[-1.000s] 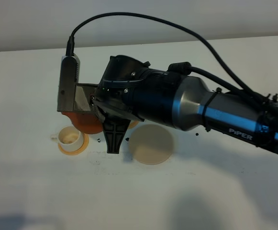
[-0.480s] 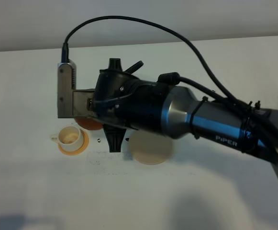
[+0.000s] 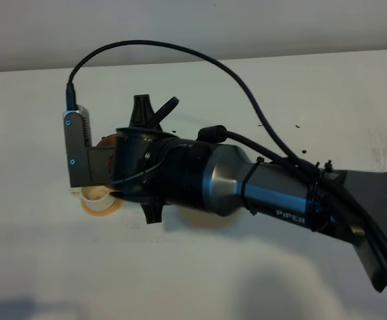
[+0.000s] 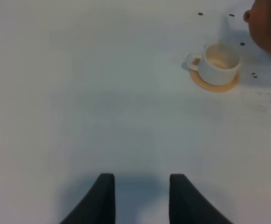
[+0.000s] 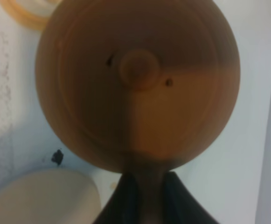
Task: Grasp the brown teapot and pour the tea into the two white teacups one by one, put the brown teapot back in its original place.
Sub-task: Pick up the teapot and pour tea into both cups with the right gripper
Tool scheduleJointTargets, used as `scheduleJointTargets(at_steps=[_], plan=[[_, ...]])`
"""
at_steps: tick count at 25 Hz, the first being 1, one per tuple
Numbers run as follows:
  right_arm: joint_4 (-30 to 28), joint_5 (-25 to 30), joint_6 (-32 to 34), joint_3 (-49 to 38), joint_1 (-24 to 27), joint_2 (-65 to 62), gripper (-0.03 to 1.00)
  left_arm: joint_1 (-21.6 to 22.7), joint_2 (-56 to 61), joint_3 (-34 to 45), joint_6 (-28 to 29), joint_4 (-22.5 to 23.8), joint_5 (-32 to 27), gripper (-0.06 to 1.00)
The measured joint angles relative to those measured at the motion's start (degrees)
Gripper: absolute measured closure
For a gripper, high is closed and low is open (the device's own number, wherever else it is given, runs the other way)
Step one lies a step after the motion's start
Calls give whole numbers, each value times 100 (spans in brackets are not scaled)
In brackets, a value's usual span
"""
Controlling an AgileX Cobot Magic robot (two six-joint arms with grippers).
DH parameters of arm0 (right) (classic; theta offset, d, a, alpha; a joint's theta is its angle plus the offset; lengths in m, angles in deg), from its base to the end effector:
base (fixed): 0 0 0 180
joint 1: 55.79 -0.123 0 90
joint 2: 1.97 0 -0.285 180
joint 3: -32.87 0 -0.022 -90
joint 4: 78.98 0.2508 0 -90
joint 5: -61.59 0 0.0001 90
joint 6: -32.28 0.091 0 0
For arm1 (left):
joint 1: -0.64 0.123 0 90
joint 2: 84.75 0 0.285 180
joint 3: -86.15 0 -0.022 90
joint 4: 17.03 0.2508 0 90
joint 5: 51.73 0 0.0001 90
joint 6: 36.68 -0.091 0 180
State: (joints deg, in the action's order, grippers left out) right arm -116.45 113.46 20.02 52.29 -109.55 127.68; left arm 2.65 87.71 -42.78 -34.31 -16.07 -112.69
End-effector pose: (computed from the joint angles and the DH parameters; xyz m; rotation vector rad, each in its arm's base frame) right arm 0.3058 0.3435 0.2036 -1.7568 1.9164 -0.5757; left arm -0.0009 0.0013 0.2648 -0.0802 2.0853 0.0164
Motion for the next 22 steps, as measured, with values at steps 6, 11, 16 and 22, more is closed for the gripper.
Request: scheduleJointTargets(at_steps=[6,11,16,22], plan=[[-357,-13,55,0,-96,65,88,0,0,0,0,0,0,64],[-543,-13,143,0,-96,118,88,0,0,0,0,0,0,64],[-719,-13,155,0,-96,118,88,0,0,0,0,0,0,64],[-1025,-13,209,0,-96,118,88,0,0,0,0,0,0,64]])
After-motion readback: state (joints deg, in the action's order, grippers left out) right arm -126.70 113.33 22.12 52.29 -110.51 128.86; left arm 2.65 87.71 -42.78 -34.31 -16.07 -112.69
